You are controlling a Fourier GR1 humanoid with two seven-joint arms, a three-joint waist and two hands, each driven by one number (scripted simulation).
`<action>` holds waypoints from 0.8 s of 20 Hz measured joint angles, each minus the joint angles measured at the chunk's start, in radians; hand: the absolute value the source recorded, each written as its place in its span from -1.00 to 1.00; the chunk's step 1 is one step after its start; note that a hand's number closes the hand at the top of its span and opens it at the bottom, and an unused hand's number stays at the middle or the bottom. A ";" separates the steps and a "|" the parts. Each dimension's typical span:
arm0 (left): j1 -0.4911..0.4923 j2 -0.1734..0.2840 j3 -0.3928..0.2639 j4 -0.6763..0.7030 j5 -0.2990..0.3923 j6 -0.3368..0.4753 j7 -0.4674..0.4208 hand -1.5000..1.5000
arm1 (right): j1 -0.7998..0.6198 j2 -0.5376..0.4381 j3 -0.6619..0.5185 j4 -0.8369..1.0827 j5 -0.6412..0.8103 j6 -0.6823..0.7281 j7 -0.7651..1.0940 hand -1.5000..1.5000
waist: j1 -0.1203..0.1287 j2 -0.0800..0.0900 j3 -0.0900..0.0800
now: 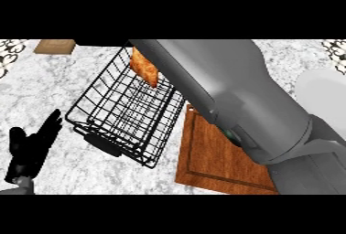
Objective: Pick the croissant from the cutting board and place it in the tiered basket
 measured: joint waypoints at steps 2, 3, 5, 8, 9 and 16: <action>0.014 0.007 0.009 -0.001 0.004 -0.003 -0.003 0.00 | -0.025 -0.013 -0.033 -0.001 0.021 -0.028 0.003 -1.00 | -0.014 -0.006 0.000; 0.022 0.004 0.012 -0.001 0.003 0.002 -0.008 0.00 | -0.034 -0.021 -0.053 -0.001 0.028 -0.040 0.004 -1.00 | -0.023 -0.008 0.001; 0.039 0.005 0.021 -0.005 0.006 0.006 -0.007 0.00 | -0.039 -0.041 -0.095 -0.013 0.039 -0.070 0.004 -1.00 | -0.040 -0.016 0.003; 0.059 0.010 0.033 -0.006 0.009 0.007 -0.006 0.00 | -0.055 -0.056 -0.164 -0.048 0.046 -0.114 0.003 -1.00 | -0.063 -0.028 0.005; 0.063 0.011 0.038 -0.005 0.012 0.008 -0.005 0.00 | -0.058 -0.061 -0.183 -0.069 0.049 -0.130 0.002 -1.00 | -0.072 -0.031 0.005; 0.100 0.016 0.061 -0.005 0.026 0.007 -0.001 0.00 | -0.044 -0.059 -0.293 -0.263 0.076 -0.230 -0.007 -1.00 | -0.114 -0.052 0.009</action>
